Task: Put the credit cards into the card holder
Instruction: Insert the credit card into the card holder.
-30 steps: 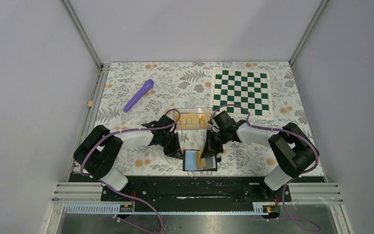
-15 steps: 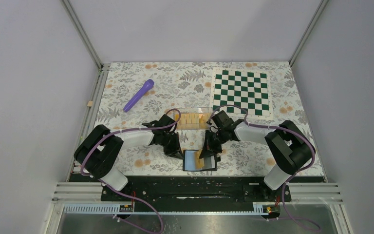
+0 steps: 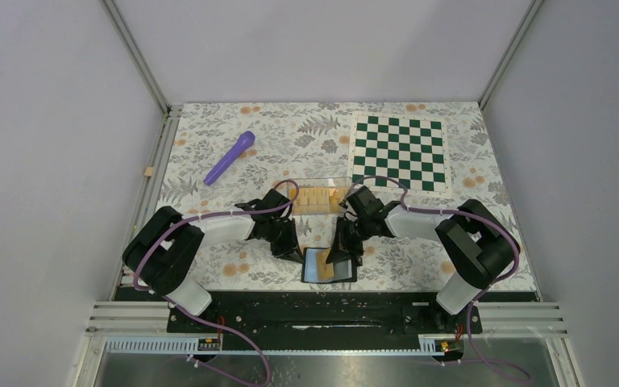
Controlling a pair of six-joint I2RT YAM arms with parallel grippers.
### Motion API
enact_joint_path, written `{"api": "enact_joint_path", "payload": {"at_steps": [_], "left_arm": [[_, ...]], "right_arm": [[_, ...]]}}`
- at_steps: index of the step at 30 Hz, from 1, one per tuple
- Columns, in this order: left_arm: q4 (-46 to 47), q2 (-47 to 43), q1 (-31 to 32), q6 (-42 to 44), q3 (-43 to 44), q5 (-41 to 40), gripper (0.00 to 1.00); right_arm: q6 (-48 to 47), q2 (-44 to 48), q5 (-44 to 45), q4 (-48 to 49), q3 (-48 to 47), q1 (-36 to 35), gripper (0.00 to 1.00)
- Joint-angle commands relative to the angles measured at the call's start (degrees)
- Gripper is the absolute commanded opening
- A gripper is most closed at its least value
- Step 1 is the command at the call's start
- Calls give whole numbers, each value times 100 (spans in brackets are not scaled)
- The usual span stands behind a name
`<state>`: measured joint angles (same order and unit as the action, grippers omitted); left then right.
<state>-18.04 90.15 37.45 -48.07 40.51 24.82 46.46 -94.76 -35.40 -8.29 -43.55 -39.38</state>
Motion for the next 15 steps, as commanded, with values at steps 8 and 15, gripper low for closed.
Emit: {"api": "enact_joint_path", "payload": {"at_steps": [8, 15], "left_arm": [[67, -213, -2, -90, -14, -253, 0], [80, -279, -3, -132, -43, -240, 0]], "right_arm": [[337, 182, 489, 54, 263, -151, 26], [-19, 372, 970, -781, -87, -266, 58]]}}
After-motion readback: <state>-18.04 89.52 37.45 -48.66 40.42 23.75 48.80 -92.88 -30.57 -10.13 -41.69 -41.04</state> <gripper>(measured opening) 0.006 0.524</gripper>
